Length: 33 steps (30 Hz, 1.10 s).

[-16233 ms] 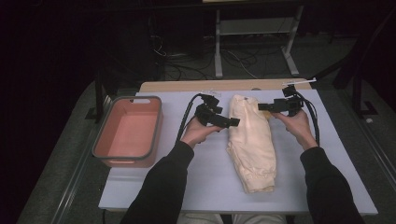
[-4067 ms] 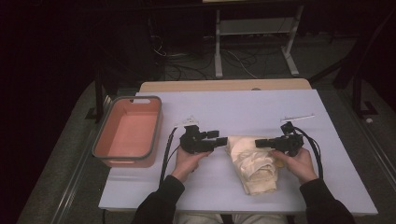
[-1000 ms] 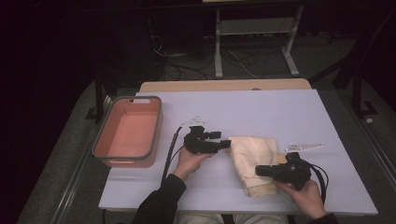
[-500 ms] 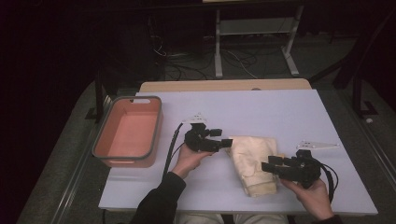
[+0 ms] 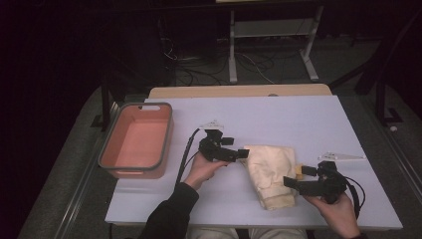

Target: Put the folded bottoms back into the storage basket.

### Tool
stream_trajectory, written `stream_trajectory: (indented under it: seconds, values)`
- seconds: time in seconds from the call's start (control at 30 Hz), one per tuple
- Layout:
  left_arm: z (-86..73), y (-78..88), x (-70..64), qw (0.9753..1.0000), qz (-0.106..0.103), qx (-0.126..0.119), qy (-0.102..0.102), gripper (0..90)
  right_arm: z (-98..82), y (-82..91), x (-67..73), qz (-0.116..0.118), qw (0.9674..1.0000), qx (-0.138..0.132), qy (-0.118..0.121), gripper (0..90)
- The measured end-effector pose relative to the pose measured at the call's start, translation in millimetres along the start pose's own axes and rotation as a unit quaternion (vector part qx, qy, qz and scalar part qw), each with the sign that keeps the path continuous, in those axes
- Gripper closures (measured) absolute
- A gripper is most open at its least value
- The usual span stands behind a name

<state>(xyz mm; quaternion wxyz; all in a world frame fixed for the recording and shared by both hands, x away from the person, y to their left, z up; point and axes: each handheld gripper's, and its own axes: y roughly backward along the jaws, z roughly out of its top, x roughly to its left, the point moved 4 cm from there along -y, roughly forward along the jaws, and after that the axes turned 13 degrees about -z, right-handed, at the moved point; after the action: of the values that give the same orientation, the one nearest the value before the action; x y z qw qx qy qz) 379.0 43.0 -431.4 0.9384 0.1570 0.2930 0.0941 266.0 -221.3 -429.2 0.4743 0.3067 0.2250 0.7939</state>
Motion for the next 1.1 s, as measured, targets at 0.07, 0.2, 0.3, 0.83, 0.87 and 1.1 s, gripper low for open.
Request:
stream_trajectory:
  seconds: [0.07, 0.2, 0.3, 0.83, 0.87, 1.1]
  values:
    - [-0.9, -1.6, 1.9, 1.0000, 0.003, 0.007, 0.004, 3.3, -1.3, -0.9, 0.3, -0.001, 1.0000, 0.005, -0.004, 3.3]
    - [-2.8, -4.9, 3.3, 0.9999, 0.004, 0.015, 0.006, 1.3, -4.2, -3.3, 0.6, -0.004, 0.9998, 0.016, -0.010, 3.3]
    - [-4.5, -7.7, 4.5, 0.9997, 0.005, 0.021, 0.007, 0.7, -6.0, -4.9, 0.4, -0.007, 0.9996, 0.022, -0.014, 3.3]
    - [-15.6, -22.7, 7.8, 0.9984, 0.005, 0.056, 0.006, 0.0, -12.0, -12.8, -5.3, -0.023, 0.9981, 0.052, -0.024, 8.2]
    - [-16.2, -23.2, 8.0, 0.9983, 0.005, 0.058, 0.007, 0.0, -12.4, -13.5, -5.9, -0.023, 0.9980, 0.053, -0.026, 8.7]
    - [-21.4, -28.4, 9.9, 0.9979, 0.000, 0.063, 0.016, 0.0, -18.6, -20.6, -10.6, -0.023, 0.9946, 0.090, -0.047, 9.5]
